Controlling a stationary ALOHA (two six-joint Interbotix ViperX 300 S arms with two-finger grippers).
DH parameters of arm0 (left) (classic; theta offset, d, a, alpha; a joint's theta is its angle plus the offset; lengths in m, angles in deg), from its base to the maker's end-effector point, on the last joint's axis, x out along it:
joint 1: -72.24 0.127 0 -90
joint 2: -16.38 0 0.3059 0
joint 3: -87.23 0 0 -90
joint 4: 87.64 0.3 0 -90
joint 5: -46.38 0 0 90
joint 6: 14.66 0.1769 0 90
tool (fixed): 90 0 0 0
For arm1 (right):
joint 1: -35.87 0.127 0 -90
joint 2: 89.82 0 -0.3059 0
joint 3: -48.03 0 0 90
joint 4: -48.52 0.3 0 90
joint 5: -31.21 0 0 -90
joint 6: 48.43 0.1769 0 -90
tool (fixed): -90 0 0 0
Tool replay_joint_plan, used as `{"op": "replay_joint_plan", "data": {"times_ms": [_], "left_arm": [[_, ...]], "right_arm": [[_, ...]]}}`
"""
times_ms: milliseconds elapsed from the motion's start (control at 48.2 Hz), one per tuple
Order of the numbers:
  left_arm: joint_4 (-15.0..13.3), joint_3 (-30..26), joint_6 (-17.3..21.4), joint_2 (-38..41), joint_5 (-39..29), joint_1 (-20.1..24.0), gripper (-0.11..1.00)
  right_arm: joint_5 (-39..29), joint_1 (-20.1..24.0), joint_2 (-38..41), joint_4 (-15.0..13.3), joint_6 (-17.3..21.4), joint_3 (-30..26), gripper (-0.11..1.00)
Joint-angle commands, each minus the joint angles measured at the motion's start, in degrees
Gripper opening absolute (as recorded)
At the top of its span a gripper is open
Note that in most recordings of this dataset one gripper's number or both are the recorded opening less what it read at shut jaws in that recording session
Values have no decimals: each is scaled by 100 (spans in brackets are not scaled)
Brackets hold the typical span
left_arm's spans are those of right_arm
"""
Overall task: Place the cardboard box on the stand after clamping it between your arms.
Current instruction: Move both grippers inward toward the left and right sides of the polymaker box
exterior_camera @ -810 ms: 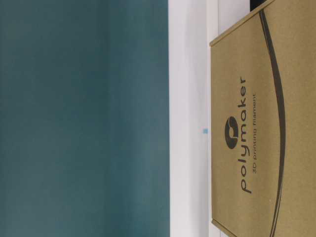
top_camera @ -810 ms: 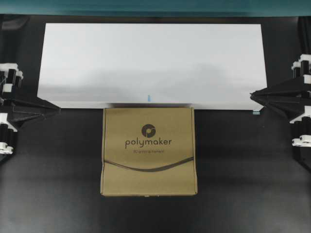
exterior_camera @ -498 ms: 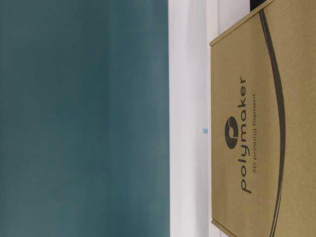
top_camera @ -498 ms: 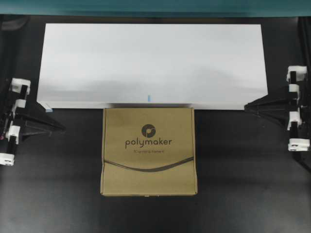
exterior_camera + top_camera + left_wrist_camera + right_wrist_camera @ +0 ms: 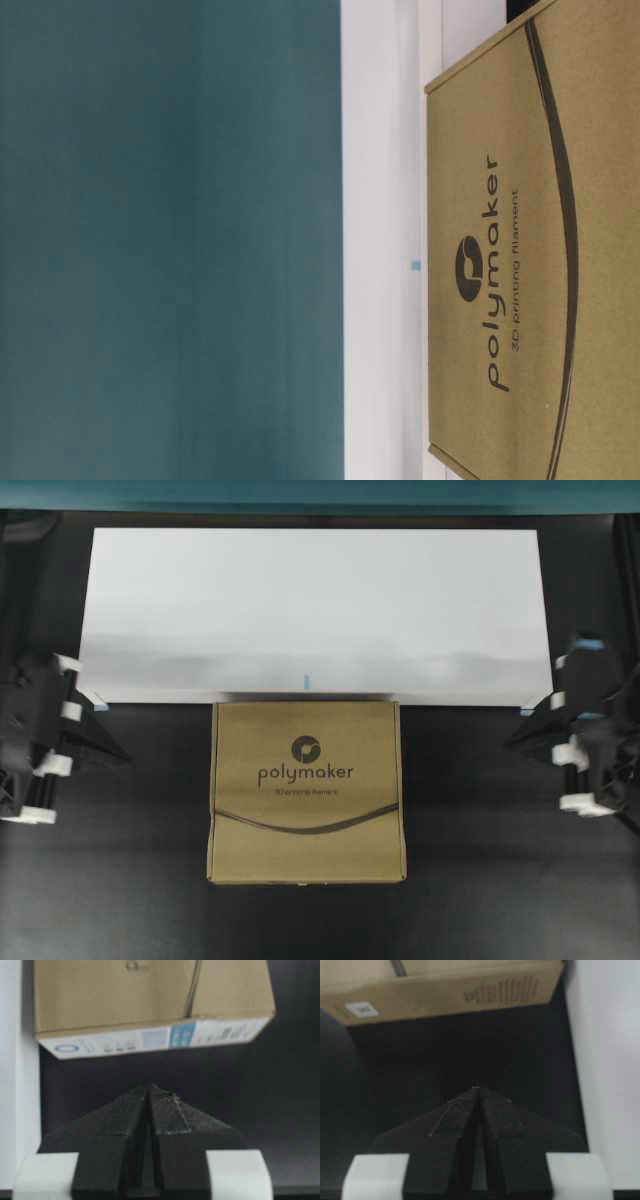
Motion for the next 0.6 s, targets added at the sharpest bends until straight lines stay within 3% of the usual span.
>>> {"op": "replay_joint_plan", "data": {"times_ms": [0, 228, 457, 498, 581], "left_arm": [[18, -220, 114, 290, -149, -70, -1], [18, -519, 149, 1116, -615, -185, -1], [18, -668, 53, 1749, -141, -185, -1], [18, -668, 62, 1828, -62, -185, 0], [18, -642, 70, 1934, 53, -185, 0]], "right_arm": [[-18, 132, 431, 35, 88, -176, 0], [44, 176, 1336, 35, 167, -650, 0], [97, 237, 2101, 35, 202, -958, 0], [62, 237, 2303, 35, 246, -1020, 2], [-44, 255, 2610, 62, 378, -1134, 17]]}}
